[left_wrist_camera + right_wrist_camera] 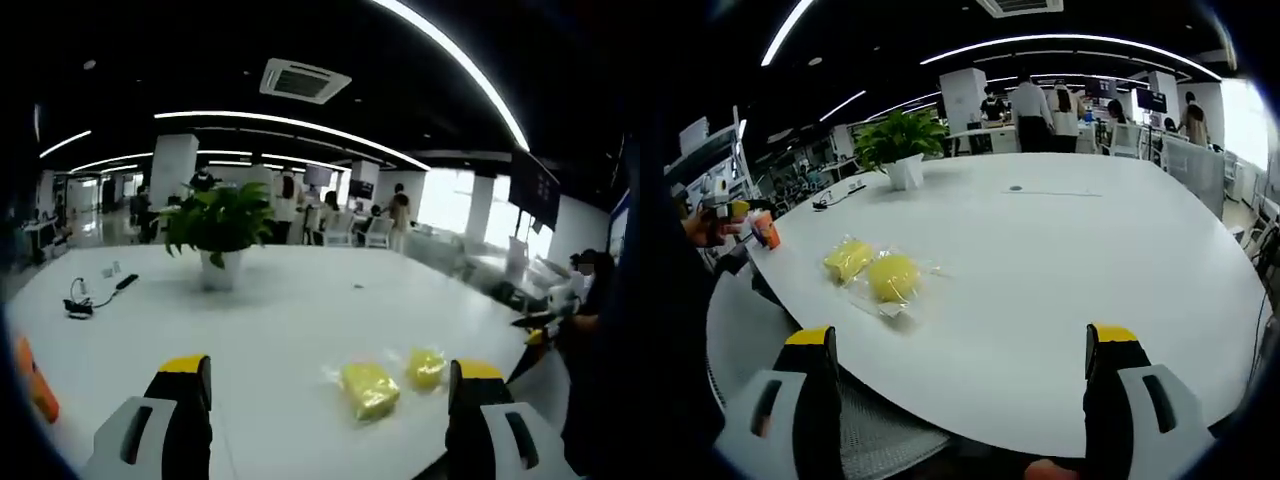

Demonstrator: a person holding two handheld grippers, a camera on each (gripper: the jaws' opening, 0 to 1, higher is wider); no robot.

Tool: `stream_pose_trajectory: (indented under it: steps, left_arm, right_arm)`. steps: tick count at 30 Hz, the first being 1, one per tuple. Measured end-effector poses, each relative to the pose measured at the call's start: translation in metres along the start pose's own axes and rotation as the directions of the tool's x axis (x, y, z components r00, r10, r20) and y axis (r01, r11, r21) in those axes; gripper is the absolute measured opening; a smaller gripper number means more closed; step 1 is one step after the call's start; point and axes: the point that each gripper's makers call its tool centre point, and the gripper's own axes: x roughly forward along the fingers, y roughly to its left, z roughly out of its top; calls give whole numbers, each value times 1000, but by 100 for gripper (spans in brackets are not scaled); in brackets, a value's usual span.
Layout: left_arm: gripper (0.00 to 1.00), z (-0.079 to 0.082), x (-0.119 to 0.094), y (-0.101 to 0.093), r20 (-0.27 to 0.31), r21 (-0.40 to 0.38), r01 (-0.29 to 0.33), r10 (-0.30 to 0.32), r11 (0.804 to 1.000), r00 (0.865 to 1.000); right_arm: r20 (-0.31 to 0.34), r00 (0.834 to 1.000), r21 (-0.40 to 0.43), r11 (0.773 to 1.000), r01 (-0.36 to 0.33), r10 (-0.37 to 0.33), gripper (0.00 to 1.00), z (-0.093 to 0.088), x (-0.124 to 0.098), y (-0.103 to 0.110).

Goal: Compare the silicone blocks by pressing each to a similar depth, holding the contact briefly, and releasing to observe deformation and rebound differences across the visible hardness samples.

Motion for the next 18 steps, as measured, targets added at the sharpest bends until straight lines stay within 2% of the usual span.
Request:
stream_pose_trajectory:
  steps: [2,6,9,12,14,18]
  left_arm:
    - [100,-3,7,-2,-24,34,23,-22,999,999]
    - [100,-3,14,3,-27,23,23,-23,999,999]
    - [100,-5,17,-3,-39,41,29,-27,999,999]
    - [100,-19,19,-9,-72,61,42,-37,997,997]
    - [100,-34,20,-11,-117,73,54,-45,996,992]
    - [100,-49,22,-12,-136,65,66,-57,996,989]
  right_arm:
    - [5,1000,-22,1000,-10,11,97,6,4,5]
    - [2,1000,-30,999,-17,17,97,8,6,6]
    - [7,1000,-29,999,-23,24,97,9,3,9]
    - [0,1000,-40,999,-23,23,97,5,2,9]
    - [-24,1000,-75,997,7,-9,97,0,2,3]
    - [-29,1000,-81,997,-4,2,97,1,3,6]
